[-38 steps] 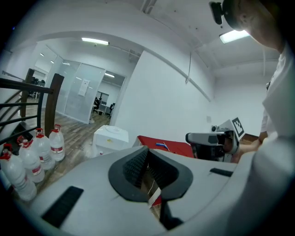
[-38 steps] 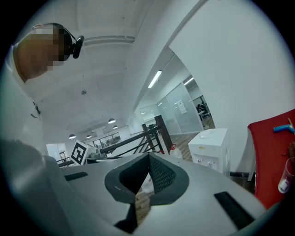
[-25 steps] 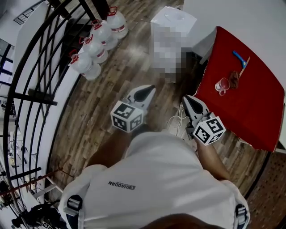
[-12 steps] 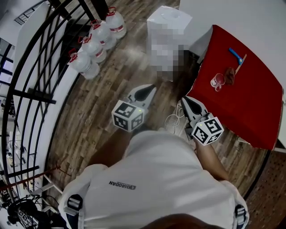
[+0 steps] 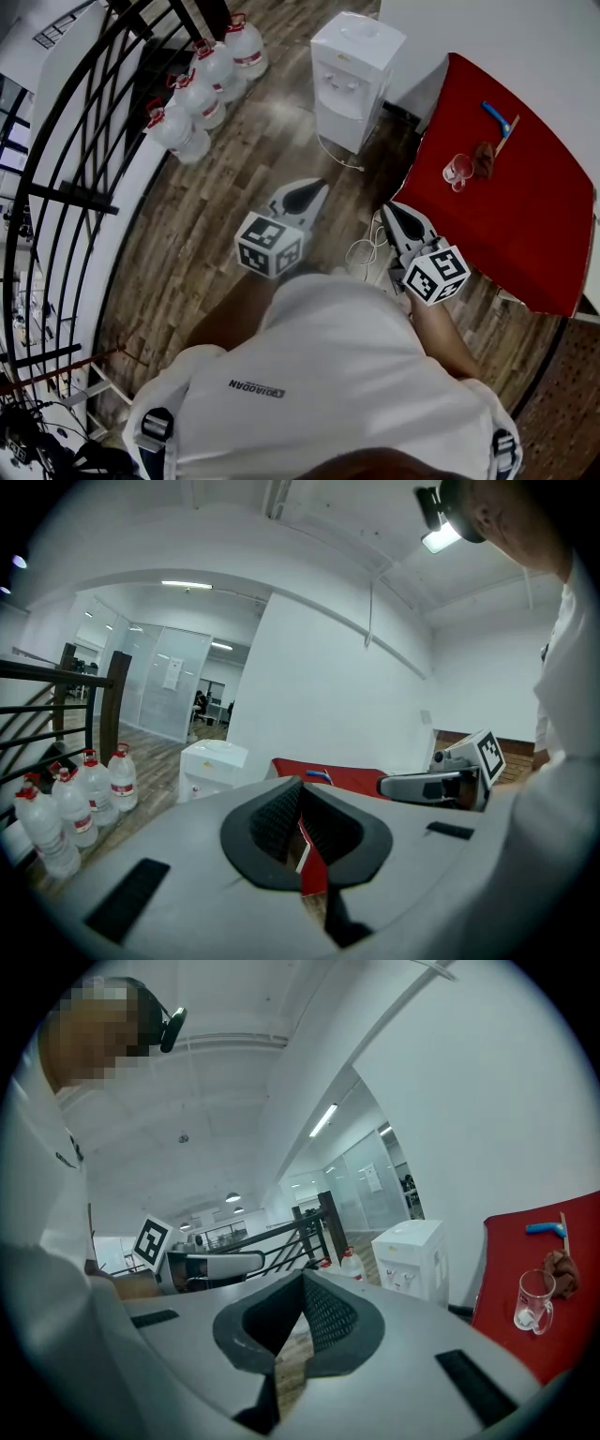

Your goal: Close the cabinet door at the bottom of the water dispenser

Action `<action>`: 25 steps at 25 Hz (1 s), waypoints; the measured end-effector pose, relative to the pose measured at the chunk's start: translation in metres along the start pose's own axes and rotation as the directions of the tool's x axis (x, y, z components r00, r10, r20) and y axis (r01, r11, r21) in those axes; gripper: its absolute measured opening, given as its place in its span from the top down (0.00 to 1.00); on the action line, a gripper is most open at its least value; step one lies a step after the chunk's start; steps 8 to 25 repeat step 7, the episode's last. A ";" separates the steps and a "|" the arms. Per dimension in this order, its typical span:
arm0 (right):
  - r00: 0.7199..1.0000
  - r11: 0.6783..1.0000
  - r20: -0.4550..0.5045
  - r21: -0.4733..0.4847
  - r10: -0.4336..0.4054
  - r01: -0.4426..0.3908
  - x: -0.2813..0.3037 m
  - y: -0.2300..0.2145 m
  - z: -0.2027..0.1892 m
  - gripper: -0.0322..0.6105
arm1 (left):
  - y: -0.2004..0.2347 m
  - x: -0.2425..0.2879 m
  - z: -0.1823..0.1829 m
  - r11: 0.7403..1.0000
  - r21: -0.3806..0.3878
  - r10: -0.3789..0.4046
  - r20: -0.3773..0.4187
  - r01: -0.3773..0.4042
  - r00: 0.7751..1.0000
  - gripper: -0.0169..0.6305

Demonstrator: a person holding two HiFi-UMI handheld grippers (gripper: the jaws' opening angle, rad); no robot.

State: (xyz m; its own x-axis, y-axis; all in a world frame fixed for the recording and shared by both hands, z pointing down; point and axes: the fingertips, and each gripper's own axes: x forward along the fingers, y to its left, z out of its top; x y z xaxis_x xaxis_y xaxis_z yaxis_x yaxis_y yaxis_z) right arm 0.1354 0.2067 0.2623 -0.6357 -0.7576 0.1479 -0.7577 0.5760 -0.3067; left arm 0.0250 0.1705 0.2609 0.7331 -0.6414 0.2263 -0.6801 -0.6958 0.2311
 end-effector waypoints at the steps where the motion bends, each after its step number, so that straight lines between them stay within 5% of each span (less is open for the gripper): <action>1: 1.000 1.000 -0.001 -0.004 0.003 -0.003 0.000 0.000 0.000 0.92 | 0.000 0.000 0.000 1.000 0.001 0.000 0.000 0.000 1.000 0.98; 25: 1.000 1.000 0.005 -0.002 -0.005 0.005 0.000 0.000 -0.004 0.92 | 0.000 -0.002 -0.002 1.000 0.009 0.003 0.005 -0.003 1.000 0.98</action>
